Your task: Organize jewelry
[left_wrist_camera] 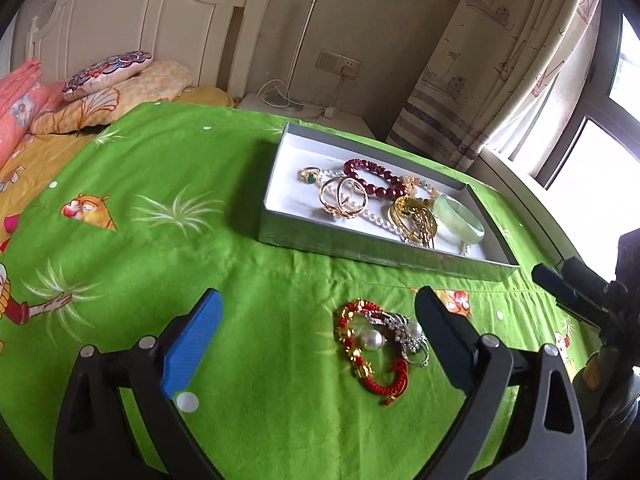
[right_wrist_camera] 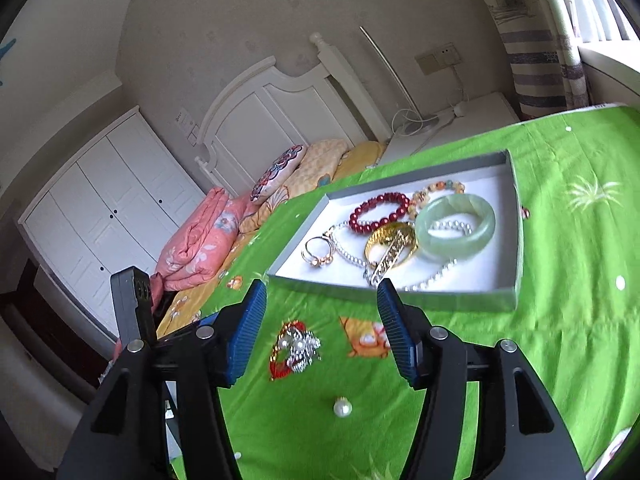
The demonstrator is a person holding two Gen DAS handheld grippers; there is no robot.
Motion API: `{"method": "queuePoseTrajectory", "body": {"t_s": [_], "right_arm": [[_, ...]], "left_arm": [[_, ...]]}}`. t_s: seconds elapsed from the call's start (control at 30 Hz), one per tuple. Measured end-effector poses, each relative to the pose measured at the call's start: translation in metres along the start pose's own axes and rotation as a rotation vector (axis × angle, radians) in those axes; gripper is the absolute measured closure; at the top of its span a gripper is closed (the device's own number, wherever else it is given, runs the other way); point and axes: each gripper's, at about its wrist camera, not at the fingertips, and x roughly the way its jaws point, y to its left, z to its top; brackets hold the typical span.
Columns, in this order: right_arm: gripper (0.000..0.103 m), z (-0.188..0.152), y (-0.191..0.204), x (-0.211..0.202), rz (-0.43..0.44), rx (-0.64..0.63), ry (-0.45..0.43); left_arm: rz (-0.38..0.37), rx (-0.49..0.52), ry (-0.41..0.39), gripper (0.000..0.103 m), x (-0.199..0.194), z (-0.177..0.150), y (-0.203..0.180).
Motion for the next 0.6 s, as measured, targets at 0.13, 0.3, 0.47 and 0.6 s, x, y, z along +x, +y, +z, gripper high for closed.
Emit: {"method": "queuePoseTrajectory", "body": {"t_s": [0.13,0.3,0.47,0.6], "right_arm": [[0.041,-0.023,0.006,0.010,-0.068,-0.040,0.068],[0.041,-0.037,0.031,0.033,-0.214,-0.169,0.139],[0.035,-0.044,0.056,0.057,-0.257,-0.258,0.201],[0.034,-0.045,0.064,0.073,-0.277,-0.282,0.227]], "left_arm": [[-0.036,-0.034,0.012,0.006,0.002,-0.002,0.008],[-0.054,-0.054,0.014,0.005,0.000,-0.002,0.011],[-0.037,-0.019,0.009,0.005,-0.001,-0.002,0.005],[-0.033,-0.021,0.009,0.005,-0.001,-0.002,0.005]]}}
